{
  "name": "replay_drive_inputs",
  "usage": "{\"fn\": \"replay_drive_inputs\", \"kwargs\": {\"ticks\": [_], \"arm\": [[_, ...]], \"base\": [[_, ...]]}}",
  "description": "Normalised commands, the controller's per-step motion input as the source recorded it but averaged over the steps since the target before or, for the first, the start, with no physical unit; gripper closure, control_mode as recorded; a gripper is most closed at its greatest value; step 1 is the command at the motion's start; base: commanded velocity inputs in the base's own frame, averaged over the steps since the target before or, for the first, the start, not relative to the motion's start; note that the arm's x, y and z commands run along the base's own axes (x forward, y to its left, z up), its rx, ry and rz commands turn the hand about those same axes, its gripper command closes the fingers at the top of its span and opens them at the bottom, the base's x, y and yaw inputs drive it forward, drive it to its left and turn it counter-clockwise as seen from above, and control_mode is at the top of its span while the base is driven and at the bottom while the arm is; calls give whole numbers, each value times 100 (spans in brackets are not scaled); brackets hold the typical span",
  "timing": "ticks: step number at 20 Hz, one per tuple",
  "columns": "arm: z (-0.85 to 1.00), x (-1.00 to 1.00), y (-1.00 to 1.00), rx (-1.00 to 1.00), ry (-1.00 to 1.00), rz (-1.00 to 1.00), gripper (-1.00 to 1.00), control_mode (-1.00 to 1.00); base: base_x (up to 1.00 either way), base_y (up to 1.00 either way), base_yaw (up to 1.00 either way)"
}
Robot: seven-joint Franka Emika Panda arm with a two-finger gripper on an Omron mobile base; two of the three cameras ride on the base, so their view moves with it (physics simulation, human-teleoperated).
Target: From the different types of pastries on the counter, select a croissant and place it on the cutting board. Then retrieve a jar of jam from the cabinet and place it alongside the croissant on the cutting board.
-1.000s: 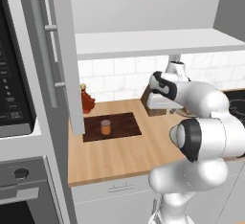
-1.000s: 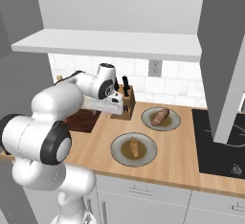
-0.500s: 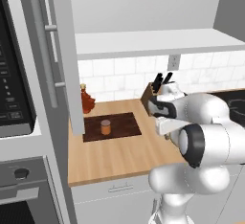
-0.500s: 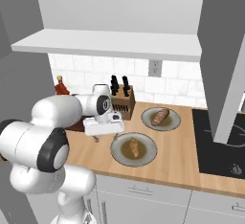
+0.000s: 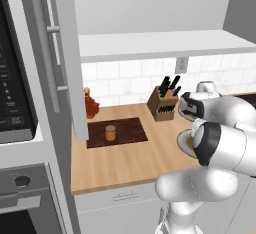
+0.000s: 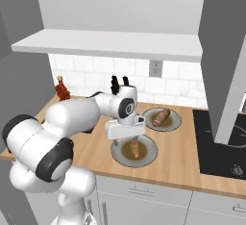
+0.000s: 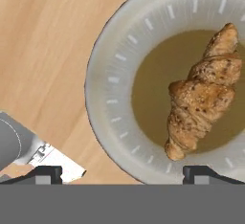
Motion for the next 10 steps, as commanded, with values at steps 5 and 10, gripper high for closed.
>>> {"fn": "replay_drive_inputs", "kwargs": {"ticks": [5, 10], "arm": [[-20, 65, -30, 14, 0, 13, -100, -100], [-15, 28, -8, 4, 1, 7, -100, -100]], "base": [[0, 0, 0], [0, 0, 0]]}}
